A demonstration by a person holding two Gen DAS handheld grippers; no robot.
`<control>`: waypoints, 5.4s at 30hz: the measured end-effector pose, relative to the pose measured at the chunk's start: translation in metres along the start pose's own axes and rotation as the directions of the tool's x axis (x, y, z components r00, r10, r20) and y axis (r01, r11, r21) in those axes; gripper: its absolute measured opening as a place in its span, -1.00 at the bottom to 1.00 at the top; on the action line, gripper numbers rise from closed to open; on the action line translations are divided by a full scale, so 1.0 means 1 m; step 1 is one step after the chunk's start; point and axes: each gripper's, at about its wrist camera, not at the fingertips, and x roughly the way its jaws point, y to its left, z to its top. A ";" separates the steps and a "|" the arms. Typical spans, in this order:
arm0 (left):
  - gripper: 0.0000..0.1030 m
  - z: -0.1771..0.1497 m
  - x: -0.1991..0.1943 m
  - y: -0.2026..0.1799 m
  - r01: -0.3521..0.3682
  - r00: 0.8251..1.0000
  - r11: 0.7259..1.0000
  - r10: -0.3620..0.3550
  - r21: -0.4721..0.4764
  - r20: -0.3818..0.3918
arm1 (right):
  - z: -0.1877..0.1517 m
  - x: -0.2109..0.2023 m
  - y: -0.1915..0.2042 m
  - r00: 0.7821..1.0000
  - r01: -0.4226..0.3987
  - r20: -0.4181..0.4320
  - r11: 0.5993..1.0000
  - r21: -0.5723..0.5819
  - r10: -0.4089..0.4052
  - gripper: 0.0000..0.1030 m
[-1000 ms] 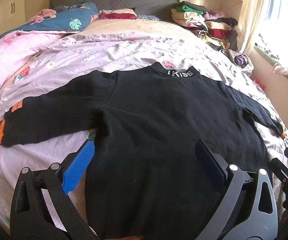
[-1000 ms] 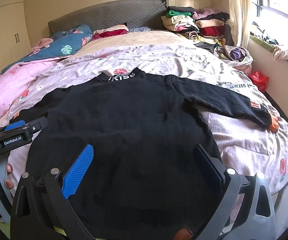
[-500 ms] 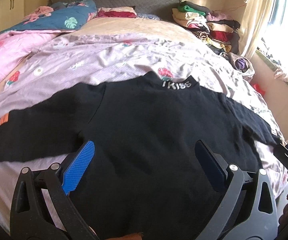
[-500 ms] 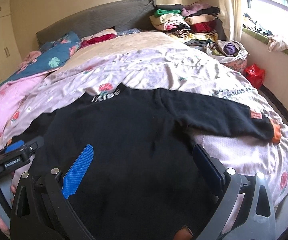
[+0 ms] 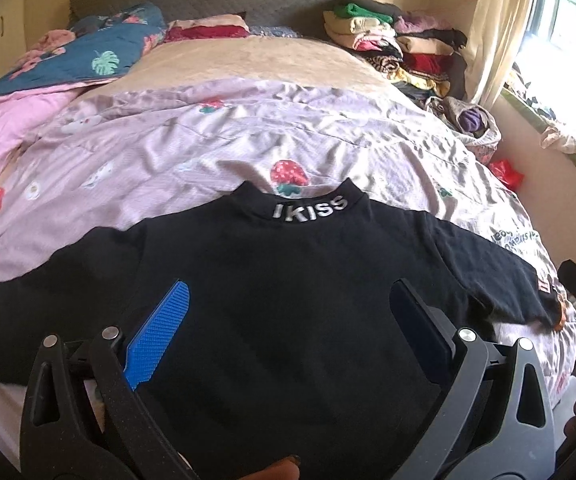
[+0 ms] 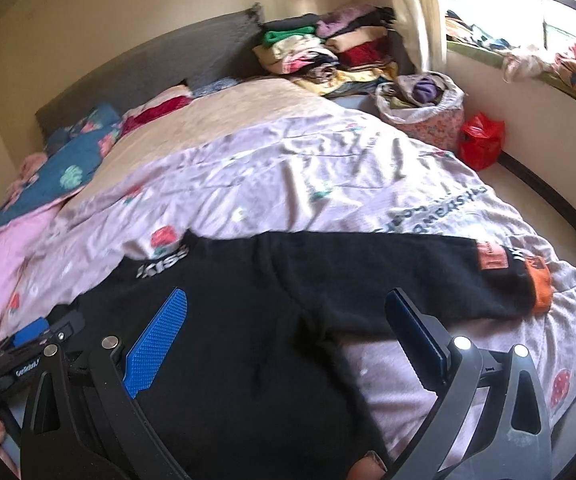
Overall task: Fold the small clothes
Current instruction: 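Move the right tool to the orange cuff of the nearest sleeve, then close the right tool on the orange cuff and lift the sleeve, then carry the sleeve across the shirt body toward the left tool, lay it down, then grasp the laid orange cuff with the left tool and flatten it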
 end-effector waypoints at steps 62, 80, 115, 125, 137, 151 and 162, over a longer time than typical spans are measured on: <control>0.83 0.013 -0.005 0.009 0.022 0.999 0.994 -0.018 -0.104 0.041 | 0.026 -0.009 -0.094 0.976 -0.103 0.209 0.982 0.157 0.068 -0.70; 0.83 0.009 0.002 0.079 0.161 0.987 0.965 -0.161 -0.206 0.019 | 0.012 0.022 0.067 0.984 -0.132 0.103 0.985 -0.110 0.143 -0.70; 0.68 -0.037 0.051 0.126 0.369 0.891 0.834 -0.443 -0.412 -0.100 | -0.100 0.042 0.144 0.915 -0.393 -0.192 0.888 -0.239 0.354 0.17; -0.86 -0.040 0.062 0.085 0.272 0.938 0.917 -0.320 -0.293 -0.130 | -0.102 0.032 0.087 0.949 -0.297 -0.154 0.943 -0.152 0.275 0.17; -0.90 -0.019 -0.002 0.101 0.342 0.939 0.917 -0.342 -0.205 0.033 | -0.092 0.029 0.035 0.979 -0.192 -0.090 0.979 -0.070 0.185 0.17; -0.89 -0.040 0.015 0.128 0.197 0.978 0.961 -0.208 -0.194 -0.034 | -0.082 0.055 0.045 0.986 -0.121 -0.131 0.985 -0.125 0.105 0.17; -0.76 -0.043 0.021 0.112 0.188 0.977 0.971 -0.200 -0.147 -0.072 | -0.074 0.082 0.076 0.979 -0.132 -0.183 0.963 -0.236 0.089 0.17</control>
